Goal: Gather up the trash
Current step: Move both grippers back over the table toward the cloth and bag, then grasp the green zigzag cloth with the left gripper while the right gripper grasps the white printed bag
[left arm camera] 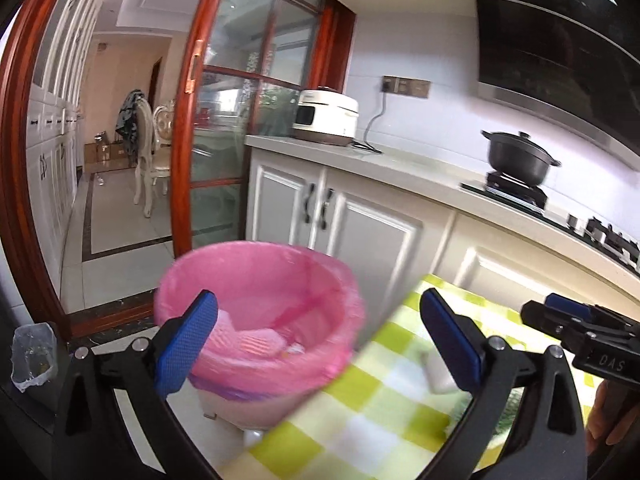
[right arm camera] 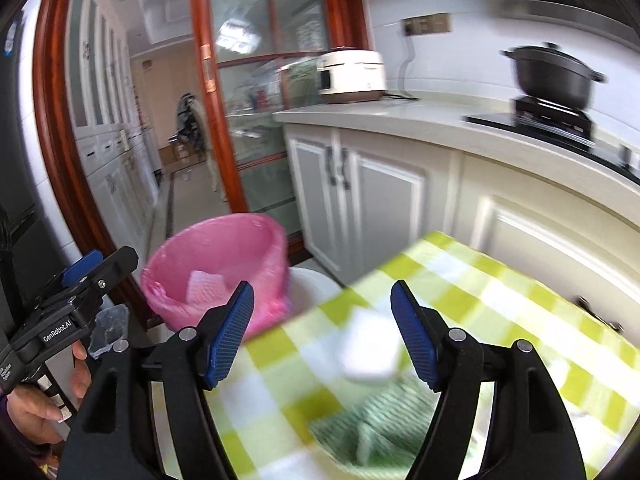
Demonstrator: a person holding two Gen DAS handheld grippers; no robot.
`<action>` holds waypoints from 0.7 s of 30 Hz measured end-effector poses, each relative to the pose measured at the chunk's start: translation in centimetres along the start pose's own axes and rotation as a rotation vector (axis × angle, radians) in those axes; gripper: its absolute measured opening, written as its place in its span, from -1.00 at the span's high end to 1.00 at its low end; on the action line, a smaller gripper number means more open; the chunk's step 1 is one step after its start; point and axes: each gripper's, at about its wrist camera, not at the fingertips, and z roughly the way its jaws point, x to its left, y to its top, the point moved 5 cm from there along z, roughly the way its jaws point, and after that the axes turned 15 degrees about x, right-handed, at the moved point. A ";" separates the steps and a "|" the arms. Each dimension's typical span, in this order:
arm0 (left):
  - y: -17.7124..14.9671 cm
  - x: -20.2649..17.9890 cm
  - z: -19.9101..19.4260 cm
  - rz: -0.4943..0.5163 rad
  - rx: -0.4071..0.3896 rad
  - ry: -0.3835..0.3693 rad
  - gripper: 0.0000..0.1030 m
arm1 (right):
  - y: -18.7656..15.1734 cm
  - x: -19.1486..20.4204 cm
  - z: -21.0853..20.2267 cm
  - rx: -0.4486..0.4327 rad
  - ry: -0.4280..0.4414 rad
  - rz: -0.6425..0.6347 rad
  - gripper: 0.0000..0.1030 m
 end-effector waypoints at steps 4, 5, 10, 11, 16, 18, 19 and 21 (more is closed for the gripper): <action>-2.0 -4.0 -0.1 0.022 0.033 -0.036 -0.90 | -2.8 -3.7 -2.0 0.005 -0.048 0.058 -0.32; -2.4 -4.6 0.0 0.029 0.039 -0.041 -0.90 | -3.5 -4.6 -2.4 0.007 -0.058 0.075 -0.32; -5.2 -9.0 0.9 0.086 0.097 -0.065 -0.90 | -7.4 -8.9 -3.8 0.023 -0.109 0.161 -0.32; -5.8 -9.8 1.1 0.092 0.109 -0.071 -0.90 | -8.0 -9.6 -3.9 0.028 -0.115 0.174 -0.32; -8.1 -12.4 3.0 0.106 0.174 -0.081 -0.90 | -11.2 -12.6 -4.0 0.056 -0.157 0.227 -0.32; -8.8 -13.4 3.9 0.113 0.207 -0.090 -0.90 | -12.2 -13.9 -3.8 0.067 -0.170 0.249 -0.32; -9.0 -13.6 4.3 0.116 0.219 -0.093 -0.90 | -12.7 -14.6 -3.8 0.072 -0.177 0.261 -0.32; -9.5 -14.3 5.3 0.120 0.247 -0.095 -0.90 | -13.3 -15.8 -3.5 0.082 -0.188 0.286 -0.35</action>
